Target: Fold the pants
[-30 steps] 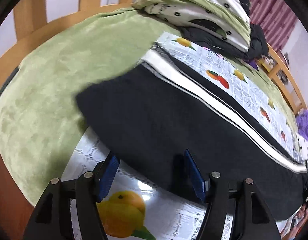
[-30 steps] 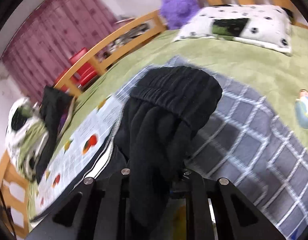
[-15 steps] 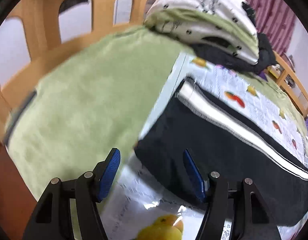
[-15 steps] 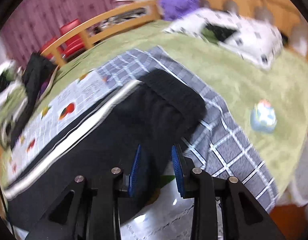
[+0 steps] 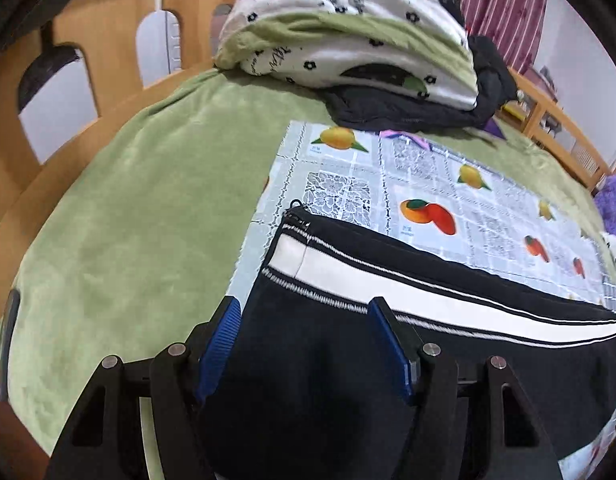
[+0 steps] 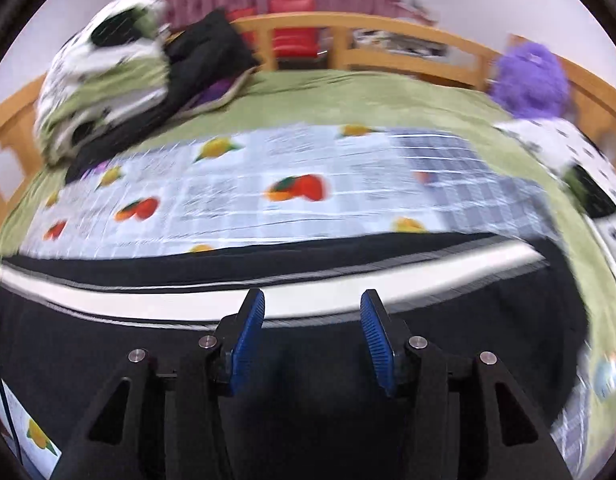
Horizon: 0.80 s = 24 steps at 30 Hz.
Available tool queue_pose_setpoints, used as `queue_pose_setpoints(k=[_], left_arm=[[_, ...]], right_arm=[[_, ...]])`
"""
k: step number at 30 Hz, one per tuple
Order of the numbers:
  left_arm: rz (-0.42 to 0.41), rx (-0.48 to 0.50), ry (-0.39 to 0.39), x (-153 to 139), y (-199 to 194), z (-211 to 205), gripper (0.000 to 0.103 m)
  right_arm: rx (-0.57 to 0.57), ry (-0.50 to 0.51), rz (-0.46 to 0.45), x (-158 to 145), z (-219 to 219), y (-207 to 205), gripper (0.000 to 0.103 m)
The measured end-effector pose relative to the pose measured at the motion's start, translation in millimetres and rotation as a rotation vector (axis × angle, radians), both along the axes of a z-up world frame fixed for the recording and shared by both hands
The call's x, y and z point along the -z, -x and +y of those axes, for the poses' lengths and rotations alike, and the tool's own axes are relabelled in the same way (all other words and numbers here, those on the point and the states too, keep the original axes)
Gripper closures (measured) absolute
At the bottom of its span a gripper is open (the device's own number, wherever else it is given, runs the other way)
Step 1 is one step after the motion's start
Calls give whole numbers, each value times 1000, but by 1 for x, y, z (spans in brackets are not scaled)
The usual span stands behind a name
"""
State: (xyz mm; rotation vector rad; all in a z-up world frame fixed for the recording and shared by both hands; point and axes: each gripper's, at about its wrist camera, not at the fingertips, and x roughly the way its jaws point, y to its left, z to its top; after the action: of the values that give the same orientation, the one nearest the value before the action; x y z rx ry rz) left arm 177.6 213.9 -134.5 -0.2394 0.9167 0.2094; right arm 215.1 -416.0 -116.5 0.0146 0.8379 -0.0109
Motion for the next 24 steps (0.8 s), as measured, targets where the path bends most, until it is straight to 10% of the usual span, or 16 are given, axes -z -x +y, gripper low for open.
queue_pose_setpoints(k=[12, 18, 24], left_arm=[[20, 0, -88, 15, -60, 16, 39], [64, 32, -3, 39, -75, 27, 39], [44, 77, 15, 42, -77, 22, 79]], right_arm=[[-361, 93, 139, 55, 69, -102, 49], [-468, 152, 174, 70, 86, -94, 94], [-429, 204, 99, 63, 95, -85, 101]])
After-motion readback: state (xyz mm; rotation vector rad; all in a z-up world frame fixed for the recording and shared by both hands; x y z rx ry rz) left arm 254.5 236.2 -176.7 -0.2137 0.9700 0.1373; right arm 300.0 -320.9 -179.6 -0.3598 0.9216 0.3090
